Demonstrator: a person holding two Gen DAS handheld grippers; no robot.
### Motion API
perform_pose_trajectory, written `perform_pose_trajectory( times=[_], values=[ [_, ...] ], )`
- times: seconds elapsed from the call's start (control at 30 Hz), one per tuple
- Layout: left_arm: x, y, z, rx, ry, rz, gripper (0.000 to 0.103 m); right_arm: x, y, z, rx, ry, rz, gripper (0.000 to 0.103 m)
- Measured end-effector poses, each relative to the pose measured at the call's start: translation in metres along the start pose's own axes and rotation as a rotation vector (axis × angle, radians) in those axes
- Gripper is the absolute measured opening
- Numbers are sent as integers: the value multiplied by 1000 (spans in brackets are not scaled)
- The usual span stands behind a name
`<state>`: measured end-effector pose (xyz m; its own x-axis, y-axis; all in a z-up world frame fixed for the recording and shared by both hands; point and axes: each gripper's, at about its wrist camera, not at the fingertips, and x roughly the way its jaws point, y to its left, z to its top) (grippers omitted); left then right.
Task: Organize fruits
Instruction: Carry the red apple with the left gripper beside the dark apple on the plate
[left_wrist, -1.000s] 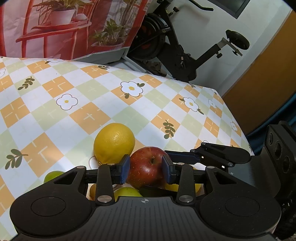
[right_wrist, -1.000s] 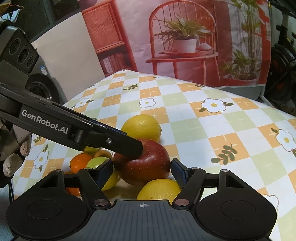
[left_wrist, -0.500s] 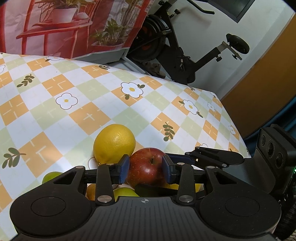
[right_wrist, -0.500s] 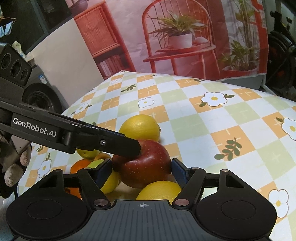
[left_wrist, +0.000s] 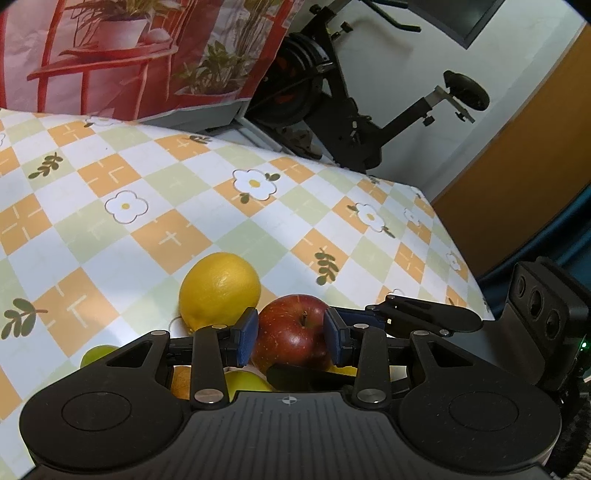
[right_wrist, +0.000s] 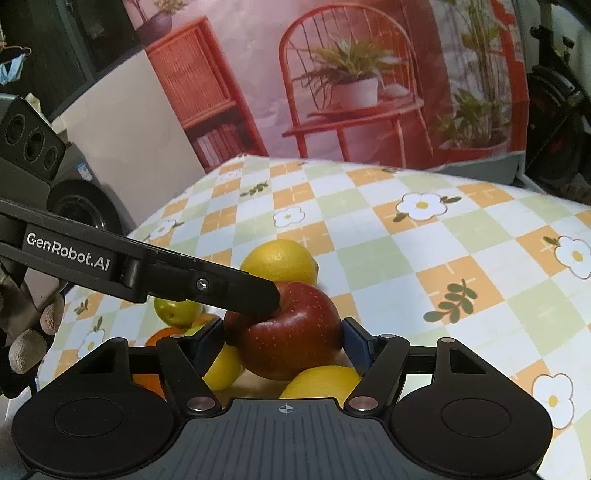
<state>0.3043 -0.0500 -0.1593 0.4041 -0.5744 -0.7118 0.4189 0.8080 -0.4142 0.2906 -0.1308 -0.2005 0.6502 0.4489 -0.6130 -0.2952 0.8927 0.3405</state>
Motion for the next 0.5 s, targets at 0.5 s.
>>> perform_pose_trajectory(
  times=[0.5],
  values=[
    [-56,-30,-17,78,-30,-62,40,-62,41,-7,-43,-82,-10,65]
  ],
)
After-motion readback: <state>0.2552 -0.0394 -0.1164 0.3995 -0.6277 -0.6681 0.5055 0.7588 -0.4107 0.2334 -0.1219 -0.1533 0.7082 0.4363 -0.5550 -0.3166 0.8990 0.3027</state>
